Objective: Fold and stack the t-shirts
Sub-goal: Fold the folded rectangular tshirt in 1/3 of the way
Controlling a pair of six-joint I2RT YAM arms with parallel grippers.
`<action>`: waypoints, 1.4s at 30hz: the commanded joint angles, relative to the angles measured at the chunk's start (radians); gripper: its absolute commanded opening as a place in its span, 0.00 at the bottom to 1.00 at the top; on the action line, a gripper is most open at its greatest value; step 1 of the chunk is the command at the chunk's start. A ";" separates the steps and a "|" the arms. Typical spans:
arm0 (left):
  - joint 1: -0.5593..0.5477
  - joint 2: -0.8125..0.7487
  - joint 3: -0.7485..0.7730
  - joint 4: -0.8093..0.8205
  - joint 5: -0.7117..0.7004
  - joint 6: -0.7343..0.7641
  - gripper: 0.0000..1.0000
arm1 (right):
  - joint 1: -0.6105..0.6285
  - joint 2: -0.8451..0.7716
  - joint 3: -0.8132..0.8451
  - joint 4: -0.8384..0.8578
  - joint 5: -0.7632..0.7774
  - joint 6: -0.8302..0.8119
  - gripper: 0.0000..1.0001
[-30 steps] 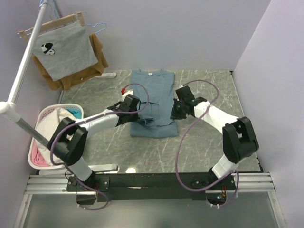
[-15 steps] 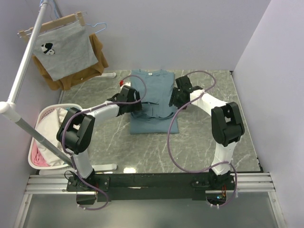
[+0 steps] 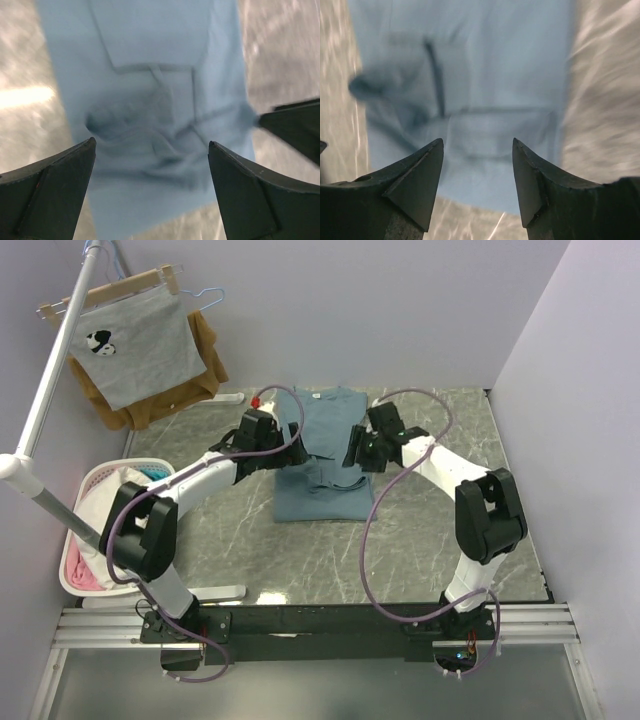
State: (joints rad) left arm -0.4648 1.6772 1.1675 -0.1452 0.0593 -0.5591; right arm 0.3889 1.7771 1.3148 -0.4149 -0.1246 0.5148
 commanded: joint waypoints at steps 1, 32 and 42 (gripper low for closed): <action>-0.006 -0.039 -0.066 0.001 0.191 0.004 0.99 | 0.045 -0.050 -0.067 -0.001 -0.101 0.025 0.63; -0.009 0.248 0.145 -0.008 0.166 0.016 0.98 | 0.062 0.156 0.075 -0.039 -0.006 0.007 0.65; -0.002 0.285 0.189 -0.014 0.113 0.041 0.99 | -0.022 0.251 0.245 -0.028 0.022 -0.051 0.65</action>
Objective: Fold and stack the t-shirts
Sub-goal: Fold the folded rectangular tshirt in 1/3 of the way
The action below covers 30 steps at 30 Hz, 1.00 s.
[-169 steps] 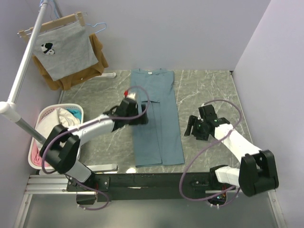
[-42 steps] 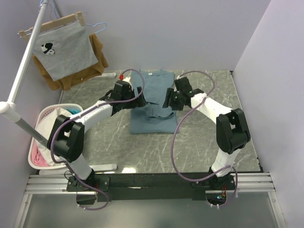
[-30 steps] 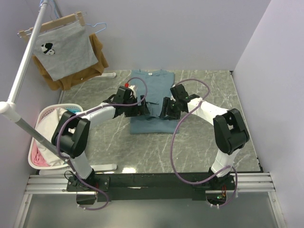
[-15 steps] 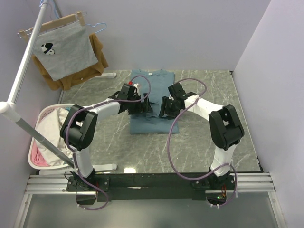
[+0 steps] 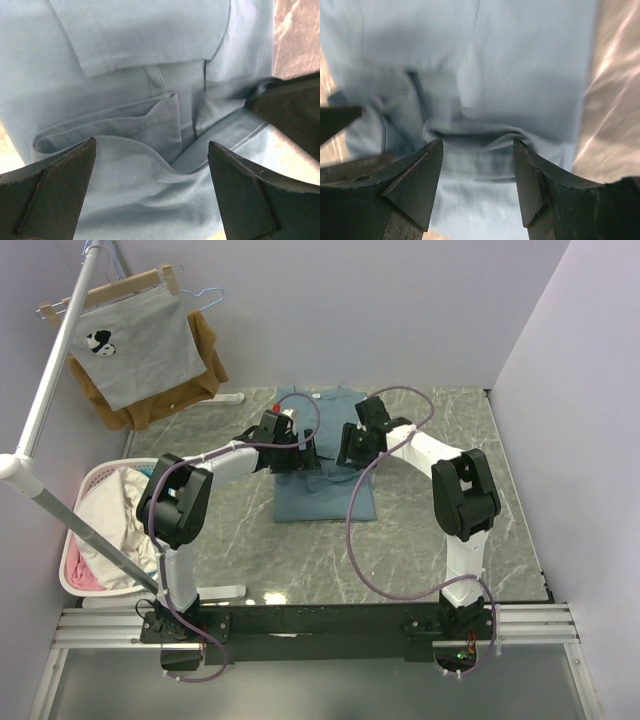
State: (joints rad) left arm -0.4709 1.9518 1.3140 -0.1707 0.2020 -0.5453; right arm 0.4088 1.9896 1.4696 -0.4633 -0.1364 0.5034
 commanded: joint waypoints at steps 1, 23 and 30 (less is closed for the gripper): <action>0.005 0.012 0.042 0.014 -0.041 0.025 0.99 | -0.050 0.049 0.103 0.023 0.032 -0.043 0.65; 0.006 -0.122 -0.081 0.013 -0.022 0.033 0.99 | 0.038 -0.100 -0.126 0.066 -0.152 -0.048 0.64; 0.006 -0.096 -0.067 -0.039 -0.088 0.039 0.96 | 0.041 -0.081 -0.103 0.060 -0.166 -0.052 0.64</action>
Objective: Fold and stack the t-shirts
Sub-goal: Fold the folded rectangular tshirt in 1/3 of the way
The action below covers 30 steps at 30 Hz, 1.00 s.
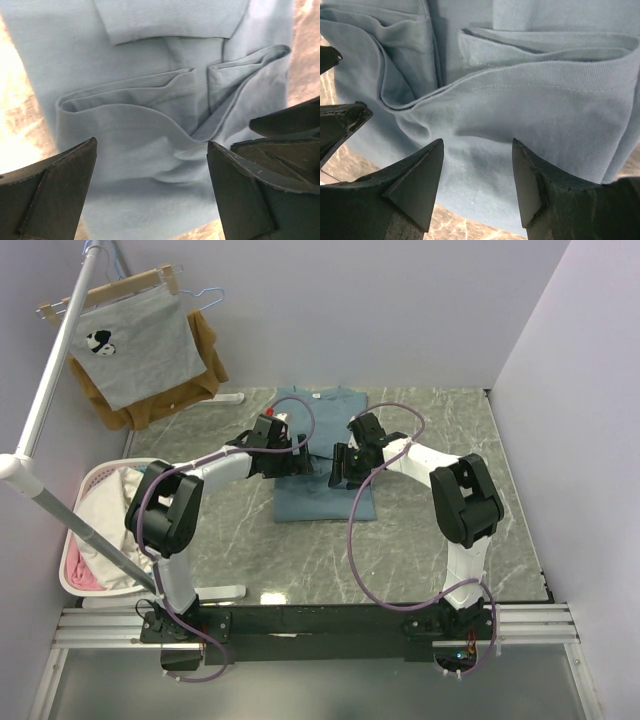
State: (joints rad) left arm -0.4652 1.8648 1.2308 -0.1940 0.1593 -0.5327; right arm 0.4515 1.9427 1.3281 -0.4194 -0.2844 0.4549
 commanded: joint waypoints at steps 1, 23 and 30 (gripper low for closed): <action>0.000 -0.006 0.024 -0.022 -0.052 0.030 0.96 | -0.004 -0.036 0.042 0.014 -0.015 -0.005 0.64; -0.006 0.116 0.194 -0.159 -0.132 0.014 0.46 | -0.004 -0.048 0.052 -0.021 0.016 -0.032 0.63; -0.006 0.134 0.213 -0.182 -0.144 0.023 0.26 | -0.002 -0.036 0.051 -0.021 0.022 -0.033 0.63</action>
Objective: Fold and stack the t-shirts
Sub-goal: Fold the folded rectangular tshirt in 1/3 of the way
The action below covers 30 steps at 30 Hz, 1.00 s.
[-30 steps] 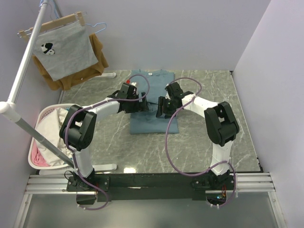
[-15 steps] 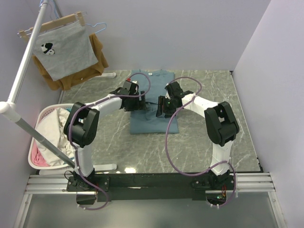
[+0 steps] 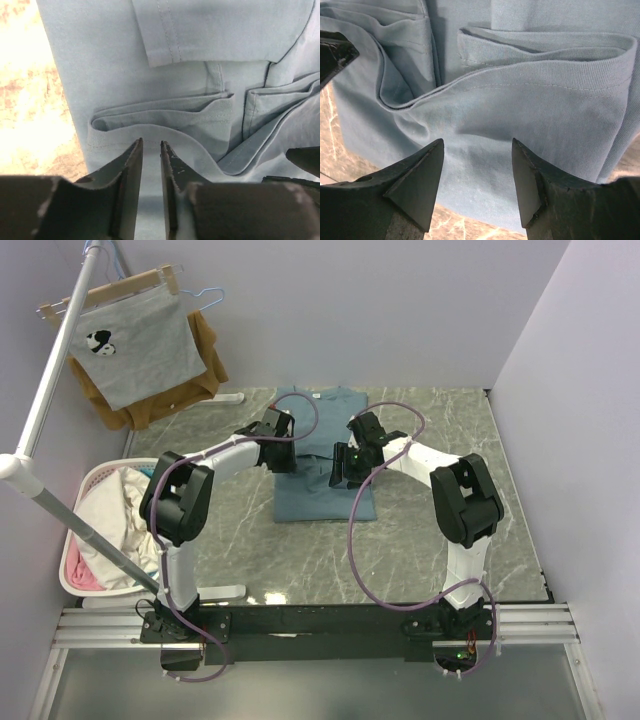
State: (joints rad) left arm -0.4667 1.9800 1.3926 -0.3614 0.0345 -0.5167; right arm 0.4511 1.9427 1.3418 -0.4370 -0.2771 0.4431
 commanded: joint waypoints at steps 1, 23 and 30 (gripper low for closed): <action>-0.004 0.022 0.058 -0.019 -0.021 0.006 0.28 | -0.003 -0.034 0.037 -0.003 0.016 -0.021 0.63; 0.000 0.060 0.094 -0.086 -0.174 0.009 0.41 | -0.003 -0.019 0.043 -0.011 0.018 -0.032 0.63; 0.002 0.095 0.118 -0.103 -0.180 0.018 0.30 | -0.003 -0.016 0.045 -0.014 0.018 -0.034 0.63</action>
State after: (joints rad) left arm -0.4671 2.0506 1.4750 -0.4538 -0.1284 -0.5114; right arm 0.4511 1.9430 1.3430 -0.4427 -0.2729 0.4271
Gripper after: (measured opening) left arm 0.348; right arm 0.630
